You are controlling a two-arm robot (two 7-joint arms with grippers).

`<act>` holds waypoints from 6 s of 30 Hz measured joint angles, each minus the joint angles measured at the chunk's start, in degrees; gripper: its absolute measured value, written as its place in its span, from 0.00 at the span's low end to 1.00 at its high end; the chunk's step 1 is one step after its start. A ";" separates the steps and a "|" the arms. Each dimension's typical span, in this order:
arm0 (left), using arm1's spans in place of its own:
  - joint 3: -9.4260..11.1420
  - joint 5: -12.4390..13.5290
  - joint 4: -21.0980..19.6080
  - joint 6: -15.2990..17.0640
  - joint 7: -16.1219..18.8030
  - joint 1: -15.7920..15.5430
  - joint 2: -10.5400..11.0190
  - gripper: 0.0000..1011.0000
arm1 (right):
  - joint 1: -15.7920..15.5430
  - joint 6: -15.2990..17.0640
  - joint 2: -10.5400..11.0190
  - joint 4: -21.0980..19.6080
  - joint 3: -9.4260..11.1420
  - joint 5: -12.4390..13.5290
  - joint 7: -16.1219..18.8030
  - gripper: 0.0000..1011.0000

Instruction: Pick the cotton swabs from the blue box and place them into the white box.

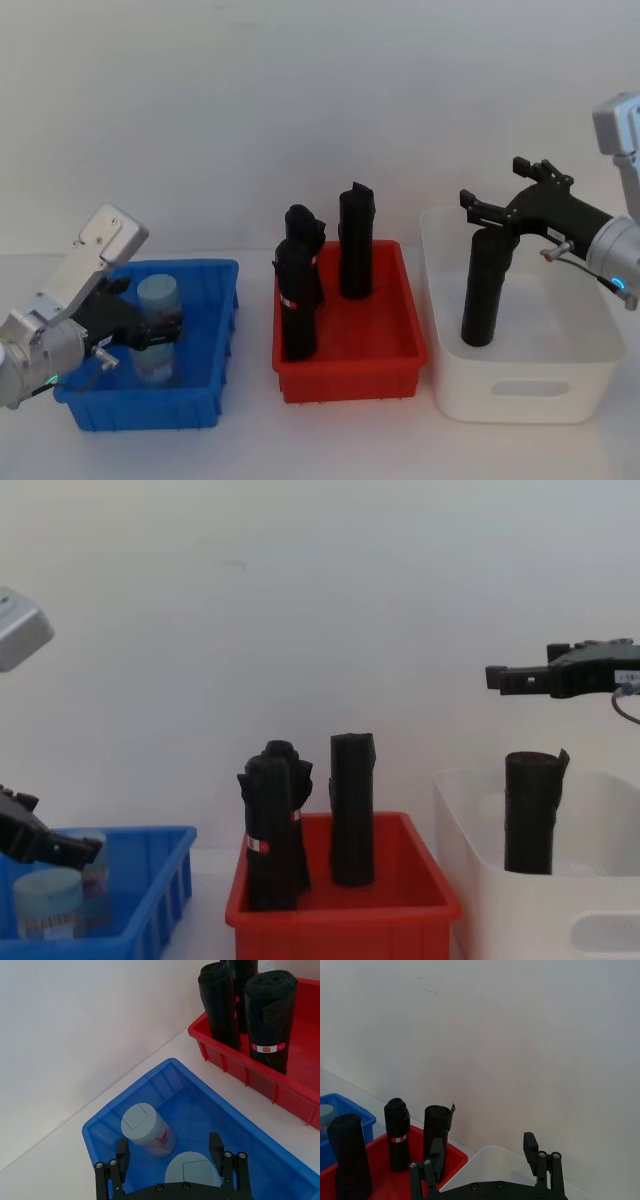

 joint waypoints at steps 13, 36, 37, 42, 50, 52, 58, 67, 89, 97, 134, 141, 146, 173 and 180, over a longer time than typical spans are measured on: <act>-0.12 0.54 -1.17 1.99 -0.24 1.10 0.68 0.99 | 0.00 0.00 0.00 0.00 0.00 0.00 0.00 0.99; 0.78 1.18 -0.24 2.83 0.54 1.43 -0.46 0.99 | 0.00 0.00 0.00 0.00 0.00 0.00 0.00 0.99; 0.85 1.23 -0.12 2.86 0.57 1.41 -0.54 0.99 | 0.00 0.00 0.00 0.00 0.00 0.00 0.00 0.99; 1.01 1.44 0.15 3.08 0.74 1.37 -0.79 0.99 | 0.00 0.00 0.00 0.00 0.00 0.00 0.00 0.99; 1.12 1.76 0.38 3.83 1.52 1.45 -1.02 0.99 | 0.00 0.00 0.00 0.00 0.00 0.00 0.00 0.99; 1.12 1.80 0.41 3.99 1.68 1.46 -1.06 0.99 | 0.00 0.00 0.00 0.00 0.00 0.00 0.00 0.99; 1.12 1.84 0.63 4.58 2.26 1.52 -1.24 0.99 | 0.00 0.00 0.00 0.00 0.00 0.00 0.00 0.99; 1.11 1.61 1.14 4.96 2.43 1.48 -1.54 0.99 | 0.00 0.00 0.00 0.00 0.00 0.00 0.00 0.99; 1.20 0.77 2.49 4.53 2.74 1.05 -2.35 0.80 | 0.00 0.00 0.00 0.00 0.00 0.00 0.00 0.99; 1.22 0.64 2.62 4.41 2.79 0.99 -2.43 0.71 | 0.00 0.00 0.00 0.00 0.00 0.00 0.00 0.99; 0.06 -1.68 -0.25 2.08 5.72 2.30 -1.82 0.71 | 0.00 0.00 0.00 0.00 0.00 0.00 0.00 0.99; -0.63 -3.05 -1.99 1.36 7.02 2.92 -1.42 0.71 | 0.00 0.00 0.00 0.00 0.00 0.00 0.00 0.99; -1.08 -3.78 -3.06 0.99 7.70 3.23 -1.18 0.71 | 0.00 0.00 0.00 0.00 0.00 0.00 0.00 0.99; -4.53 -12.33 -13.60 -6.13 9.49 2.87 -0.59 0.71 | 1.50 -2.76 -0.32 0.55 -0.76 -1.56 6.55 0.99; -4.13 -14.24 -15.91 -8.01 7.15 1.18 -2.30 0.71 | 2.33 -4.29 -0.59 0.57 -1.25 -1.62 10.92 0.99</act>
